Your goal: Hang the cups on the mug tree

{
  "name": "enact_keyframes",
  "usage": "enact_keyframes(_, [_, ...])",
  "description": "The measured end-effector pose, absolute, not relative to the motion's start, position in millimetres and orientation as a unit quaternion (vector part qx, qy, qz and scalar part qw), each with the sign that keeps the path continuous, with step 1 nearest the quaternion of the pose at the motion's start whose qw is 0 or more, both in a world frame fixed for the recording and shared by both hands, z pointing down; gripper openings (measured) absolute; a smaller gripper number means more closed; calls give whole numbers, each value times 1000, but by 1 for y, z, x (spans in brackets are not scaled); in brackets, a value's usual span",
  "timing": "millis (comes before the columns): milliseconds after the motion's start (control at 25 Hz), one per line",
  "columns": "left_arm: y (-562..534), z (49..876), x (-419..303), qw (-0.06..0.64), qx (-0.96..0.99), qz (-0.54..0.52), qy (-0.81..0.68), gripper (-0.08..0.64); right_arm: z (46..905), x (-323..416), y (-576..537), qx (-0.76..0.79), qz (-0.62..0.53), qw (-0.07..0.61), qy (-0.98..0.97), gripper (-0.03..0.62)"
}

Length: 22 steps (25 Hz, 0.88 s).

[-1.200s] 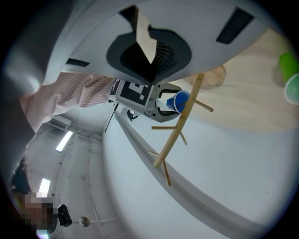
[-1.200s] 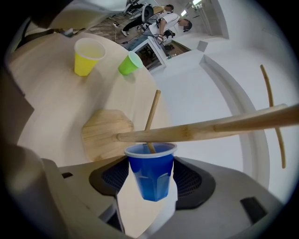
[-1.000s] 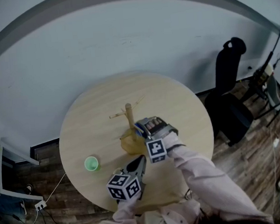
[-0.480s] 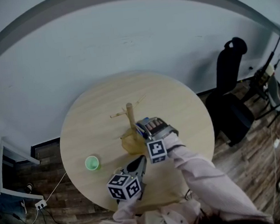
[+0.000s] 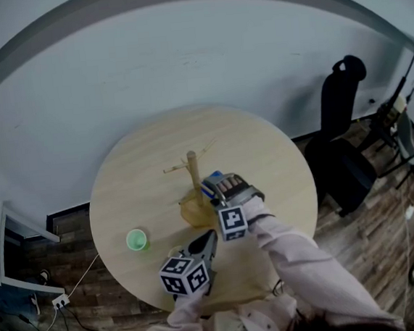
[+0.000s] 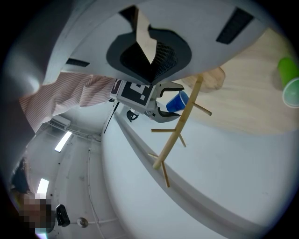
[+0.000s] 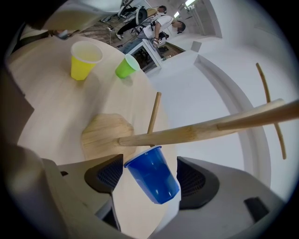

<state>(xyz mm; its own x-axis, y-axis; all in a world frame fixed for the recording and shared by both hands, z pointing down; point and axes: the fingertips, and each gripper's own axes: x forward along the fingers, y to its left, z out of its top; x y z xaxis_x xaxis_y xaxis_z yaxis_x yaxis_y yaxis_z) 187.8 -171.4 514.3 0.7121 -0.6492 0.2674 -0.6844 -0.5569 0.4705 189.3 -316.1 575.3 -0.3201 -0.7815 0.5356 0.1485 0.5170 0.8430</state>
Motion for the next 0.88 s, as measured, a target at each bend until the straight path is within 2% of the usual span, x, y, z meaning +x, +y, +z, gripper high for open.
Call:
enact_keyframes(440, [-169, 511, 190, 275, 882, 30, -382, 2, 566, 191, -311, 242, -430, 517, -699, 383])
enact_keyframes(880, [-153, 506, 197, 262, 882, 24, -390, 2, 550, 188, -281, 267, -395, 464, -747, 291])
